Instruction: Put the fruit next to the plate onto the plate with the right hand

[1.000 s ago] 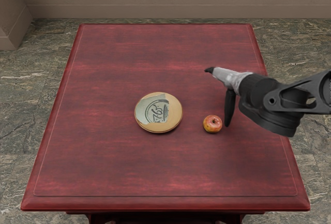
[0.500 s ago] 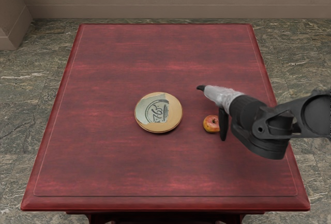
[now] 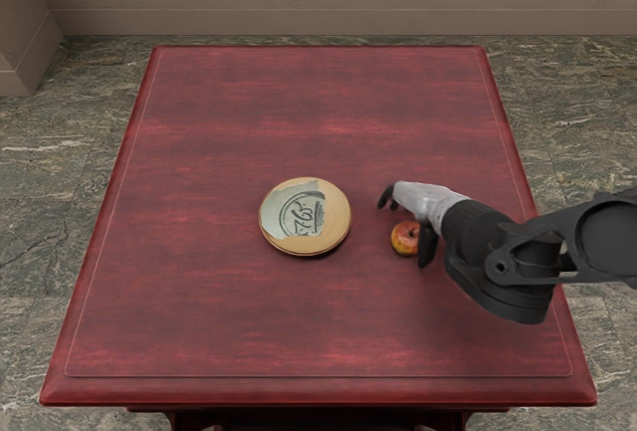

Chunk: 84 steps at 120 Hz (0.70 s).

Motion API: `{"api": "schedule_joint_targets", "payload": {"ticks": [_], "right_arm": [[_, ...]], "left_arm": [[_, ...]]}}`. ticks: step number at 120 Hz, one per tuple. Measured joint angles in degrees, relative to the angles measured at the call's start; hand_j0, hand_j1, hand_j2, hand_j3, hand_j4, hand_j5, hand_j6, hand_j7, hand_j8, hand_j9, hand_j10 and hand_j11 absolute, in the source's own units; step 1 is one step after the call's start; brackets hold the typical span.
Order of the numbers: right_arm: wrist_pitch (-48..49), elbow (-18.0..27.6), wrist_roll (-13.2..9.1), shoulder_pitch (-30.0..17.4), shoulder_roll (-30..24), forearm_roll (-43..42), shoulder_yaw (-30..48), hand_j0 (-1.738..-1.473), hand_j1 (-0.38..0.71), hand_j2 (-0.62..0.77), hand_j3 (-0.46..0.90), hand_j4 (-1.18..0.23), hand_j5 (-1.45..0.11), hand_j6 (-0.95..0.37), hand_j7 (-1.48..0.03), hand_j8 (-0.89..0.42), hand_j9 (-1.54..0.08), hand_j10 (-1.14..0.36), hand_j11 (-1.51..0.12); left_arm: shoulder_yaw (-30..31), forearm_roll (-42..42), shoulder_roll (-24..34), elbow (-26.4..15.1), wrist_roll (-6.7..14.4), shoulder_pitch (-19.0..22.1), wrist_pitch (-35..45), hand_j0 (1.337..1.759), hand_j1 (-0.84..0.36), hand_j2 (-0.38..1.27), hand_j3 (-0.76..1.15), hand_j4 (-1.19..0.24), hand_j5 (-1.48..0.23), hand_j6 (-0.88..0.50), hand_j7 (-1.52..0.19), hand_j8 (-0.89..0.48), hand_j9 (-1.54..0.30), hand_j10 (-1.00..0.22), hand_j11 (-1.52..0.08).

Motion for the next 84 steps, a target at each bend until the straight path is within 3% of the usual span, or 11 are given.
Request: {"api": "schedule_joint_targets", "payload": {"ticks": [53,84], "right_arm": [[0.0,0.0,0.1,-0.4,-0.9,0.0,0.4,-1.657,0.25,-0.09,0.00,-0.49,-0.63,-0.48,-0.63,-0.49,-0.63,-0.49,-0.63],[-0.1,0.0,-0.1,-1.1,-0.5,-0.4,0.6,-1.649,0.31,-0.05,0.00,-0.57,-0.67,-0.42,-0.70,-0.42,-0.68,-0.56,-0.68]], "left_arm": [[0.0,0.0,0.0,0.0,0.0,0.0,0.0,1.658,0.07,0.05,0.00,-0.23,-0.30,-0.23,-0.30,-0.23,-0.30,-0.23,-0.30],[0.0,0.0,0.0,0.0,0.0,0.0,0.0,1.658,0.07,0.05,0.00,-0.23,-0.30,-0.23,-0.30,-0.23,-0.30,-0.23,-0.30]]}}
